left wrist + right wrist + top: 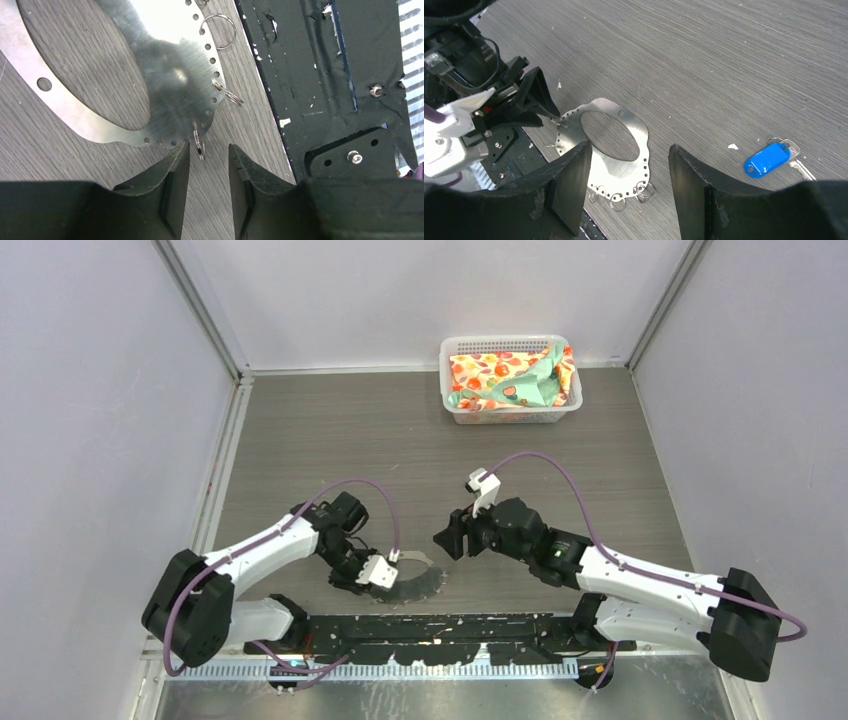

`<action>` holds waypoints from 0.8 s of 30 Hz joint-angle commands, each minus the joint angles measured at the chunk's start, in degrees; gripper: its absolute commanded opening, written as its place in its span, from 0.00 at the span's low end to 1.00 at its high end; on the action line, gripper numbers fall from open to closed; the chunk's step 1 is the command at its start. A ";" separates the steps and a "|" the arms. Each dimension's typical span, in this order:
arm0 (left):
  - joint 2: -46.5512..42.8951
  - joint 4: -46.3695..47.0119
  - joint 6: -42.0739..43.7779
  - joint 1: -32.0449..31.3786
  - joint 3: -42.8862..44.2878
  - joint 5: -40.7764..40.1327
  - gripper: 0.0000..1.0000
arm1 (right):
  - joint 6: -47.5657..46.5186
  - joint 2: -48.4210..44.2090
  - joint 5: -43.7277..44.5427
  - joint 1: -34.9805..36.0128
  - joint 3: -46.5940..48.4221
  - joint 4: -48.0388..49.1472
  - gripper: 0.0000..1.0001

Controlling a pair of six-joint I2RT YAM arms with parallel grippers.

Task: Put the keys on the keyring
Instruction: Pick up the keyring from the center of the board.

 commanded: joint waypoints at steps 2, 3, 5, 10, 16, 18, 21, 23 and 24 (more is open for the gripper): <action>1.04 3.41 -5.98 -2.74 1.85 -2.66 0.32 | 1.52 -3.23 1.46 -0.71 -0.61 1.34 0.62; 1.22 3.61 -6.66 -2.78 1.87 -3.05 0.28 | 1.66 -3.55 1.60 -0.77 -0.72 1.16 0.62; 1.36 4.61 -8.35 -2.94 1.86 -3.96 0.20 | 1.82 -4.20 1.74 -0.82 -0.98 1.05 0.61; 1.09 7.23 -11.66 -3.80 1.50 -7.33 0.00 | 1.92 -4.82 1.74 -1.19 -1.11 0.95 0.61; -5.02 7.98 -20.71 -3.79 6.37 -6.50 0.00 | 0.68 -5.43 0.61 -1.74 0.11 0.78 0.59; -8.38 8.64 -21.15 -3.79 7.83 -5.50 0.00 | -0.66 -5.65 -0.28 -2.21 1.00 0.49 0.59; -13.07 8.31 -17.69 -3.89 10.88 -4.12 0.00 | -1.99 -6.07 -2.29 -3.38 2.74 0.16 0.60; -15.14 5.72 -12.23 -3.92 14.01 -2.53 0.00 | -2.91 -6.13 -5.12 -4.24 4.42 -0.11 0.61; -16.05 4.31 -9.13 -3.91 15.27 -1.64 0.00 | -3.54 -6.06 -6.65 -4.80 5.57 -0.44 0.61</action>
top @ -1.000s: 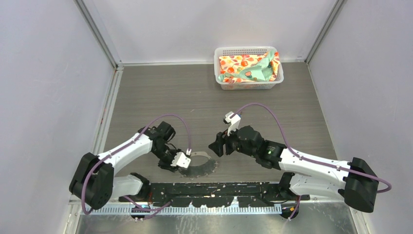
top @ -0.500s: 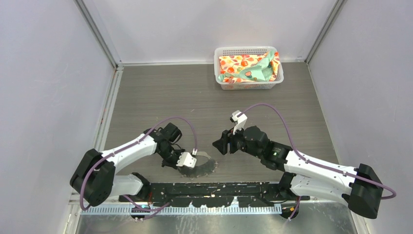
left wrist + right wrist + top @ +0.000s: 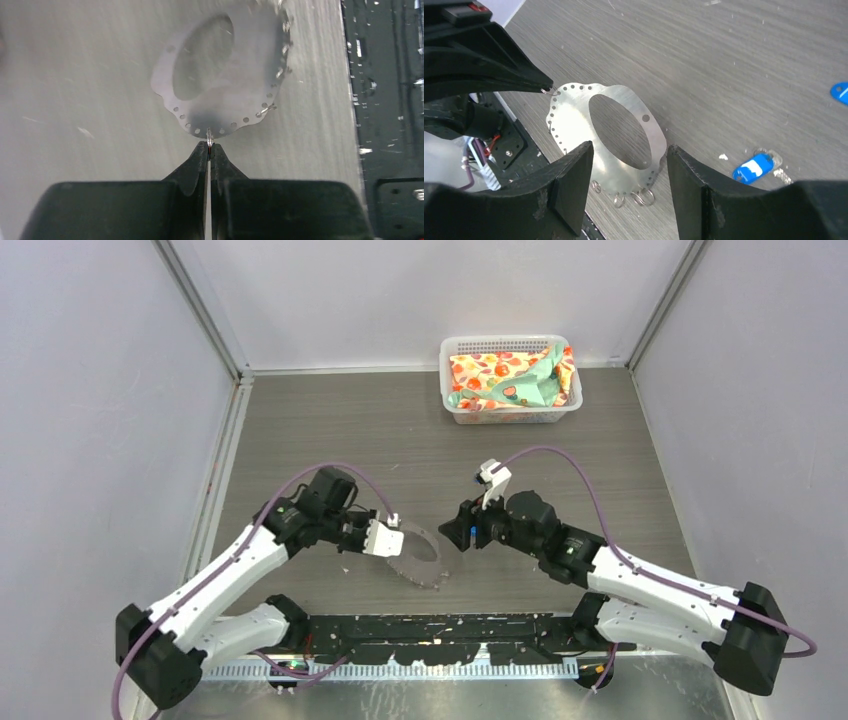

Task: Put the keys on the keyring
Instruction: Pick up the keyring from the center of the board.

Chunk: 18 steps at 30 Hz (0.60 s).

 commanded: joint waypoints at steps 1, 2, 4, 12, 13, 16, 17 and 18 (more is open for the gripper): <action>-4.73 -3.67 11.13 -0.32 6.88 5.18 0.00 | -3.71 -1.26 -6.30 -1.99 6.90 0.66 0.62; -5.58 -4.83 14.50 -0.31 7.71 5.91 0.00 | -4.61 -0.99 -7.41 -2.38 8.41 -0.14 0.63; -7.70 -5.83 21.23 -0.31 8.59 7.10 0.00 | -6.47 -0.34 -10.07 -3.24 11.80 -2.51 0.65; -16.83 -4.28 49.64 -0.35 6.25 12.19 0.00 | -10.66 1.92 -22.65 -7.53 22.75 -7.89 0.72; -17.58 -3.81 52.24 -0.30 6.05 13.19 0.00 | -10.57 2.33 -25.13 -8.31 23.31 -8.25 0.73; -19.41 -1.92 59.77 -0.28 5.23 16.31 0.00 | -10.44 4.12 -30.36 -9.83 24.58 -8.87 0.74; -19.69 -1.96 61.84 -0.29 5.40 17.36 0.00 | -10.26 4.79 -31.68 -10.06 24.93 -8.82 0.74; -19.81 -2.44 64.00 -0.30 5.78 18.22 0.00 | -10.10 5.50 -32.60 -10.22 25.51 -8.80 0.74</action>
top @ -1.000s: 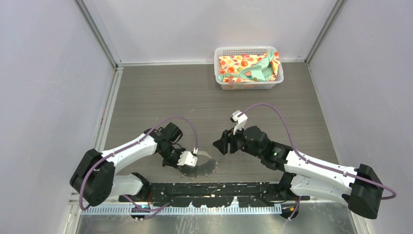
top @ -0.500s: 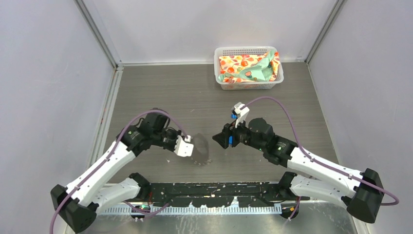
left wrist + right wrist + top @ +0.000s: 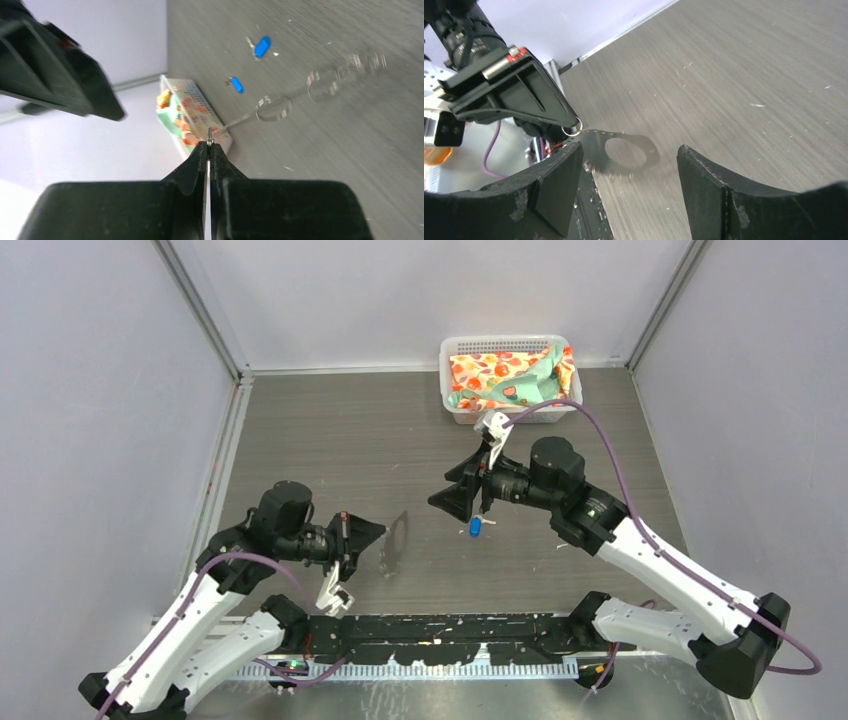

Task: Put the keys on the keyring
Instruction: Pick up the keyring from the center of the board.

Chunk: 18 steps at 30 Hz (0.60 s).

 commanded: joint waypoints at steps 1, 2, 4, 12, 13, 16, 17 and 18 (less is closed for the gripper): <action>-1.16 1.41 16.48 -0.18 0.81 7.55 0.00 | -0.73 3.26 -9.84 -1.12 3.52 -1.54 0.74; -1.08 0.27 18.81 -0.14 1.31 8.28 0.00 | -0.68 3.74 -10.75 -1.14 4.23 -1.39 0.74; -1.21 -0.74 20.66 -0.15 2.06 9.35 0.00 | -0.82 4.50 -12.26 -1.20 4.86 -0.67 0.75; -1.61 -6.66 22.08 -0.14 6.79 15.71 0.00 | -2.86 11.09 -22.68 -2.29 9.90 -2.62 0.76; -1.38 -7.57 22.78 -0.18 7.34 15.83 0.00 | -3.03 11.80 -24.59 -2.35 10.24 -2.82 0.76; -0.69 -10.16 24.95 -0.21 8.91 15.98 0.00 | -2.09 13.77 -26.74 -2.35 10.80 -2.80 0.76; -0.62 -10.16 25.08 -0.21 9.19 16.22 0.00 | -0.78 14.11 -27.04 -2.29 10.67 -1.62 0.76; -0.66 -9.96 25.41 -0.17 9.14 16.41 0.00 | 0.72 14.43 -27.43 -2.24 10.28 0.21 0.76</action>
